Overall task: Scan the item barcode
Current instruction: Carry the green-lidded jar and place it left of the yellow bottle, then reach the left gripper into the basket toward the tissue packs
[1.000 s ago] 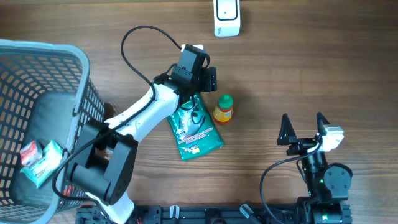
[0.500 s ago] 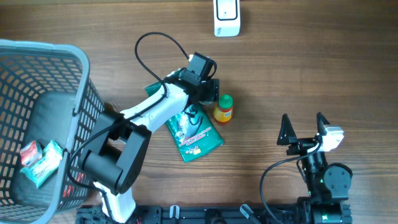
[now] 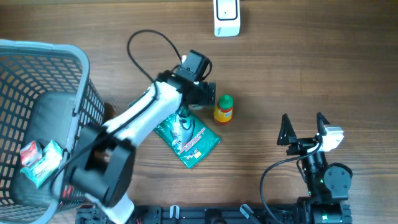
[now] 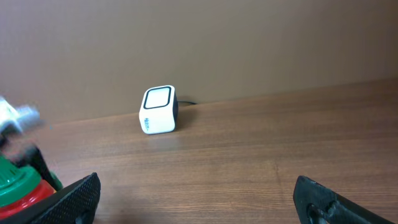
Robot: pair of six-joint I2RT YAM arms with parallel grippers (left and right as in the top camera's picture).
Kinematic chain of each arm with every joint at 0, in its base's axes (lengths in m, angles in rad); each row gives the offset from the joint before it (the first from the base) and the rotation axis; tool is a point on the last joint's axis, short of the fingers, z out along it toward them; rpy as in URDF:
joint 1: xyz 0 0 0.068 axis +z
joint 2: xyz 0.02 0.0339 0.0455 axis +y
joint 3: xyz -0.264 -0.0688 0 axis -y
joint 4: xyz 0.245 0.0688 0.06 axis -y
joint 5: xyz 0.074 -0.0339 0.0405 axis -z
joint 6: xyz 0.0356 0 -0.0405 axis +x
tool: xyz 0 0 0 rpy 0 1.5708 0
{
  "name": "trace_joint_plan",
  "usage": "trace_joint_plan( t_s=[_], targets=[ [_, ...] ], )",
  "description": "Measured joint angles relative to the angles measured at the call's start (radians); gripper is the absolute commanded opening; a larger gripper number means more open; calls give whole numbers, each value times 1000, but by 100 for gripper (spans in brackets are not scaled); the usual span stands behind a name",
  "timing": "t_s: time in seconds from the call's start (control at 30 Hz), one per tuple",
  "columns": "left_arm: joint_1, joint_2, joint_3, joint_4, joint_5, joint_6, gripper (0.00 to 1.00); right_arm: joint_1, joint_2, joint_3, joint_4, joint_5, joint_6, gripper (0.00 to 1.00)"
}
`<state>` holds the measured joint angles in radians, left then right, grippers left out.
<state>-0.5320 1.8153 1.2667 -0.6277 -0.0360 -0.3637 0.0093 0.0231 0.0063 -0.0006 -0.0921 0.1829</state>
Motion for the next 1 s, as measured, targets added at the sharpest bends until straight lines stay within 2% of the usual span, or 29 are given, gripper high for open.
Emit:
trace_joint_plan(
  t_s=[0.27,0.53,0.8,0.93,1.0],
  targets=[
    [2,-253,45,-113,0,0,100,0,0,0,0,0,0,100],
    [2,-419,45,-128,-10,0,100,0,0,0,0,0,0,100],
    [24,-636,49,-153,-225,0,100,0,0,0,0,0,0,100],
    [107,-713,92,-154,-315,-5,100,0,0,0,0,0,0,100],
    [192,-761,122,-151,-351,-20,100,0,0,0,0,0,0,100]
  ],
)
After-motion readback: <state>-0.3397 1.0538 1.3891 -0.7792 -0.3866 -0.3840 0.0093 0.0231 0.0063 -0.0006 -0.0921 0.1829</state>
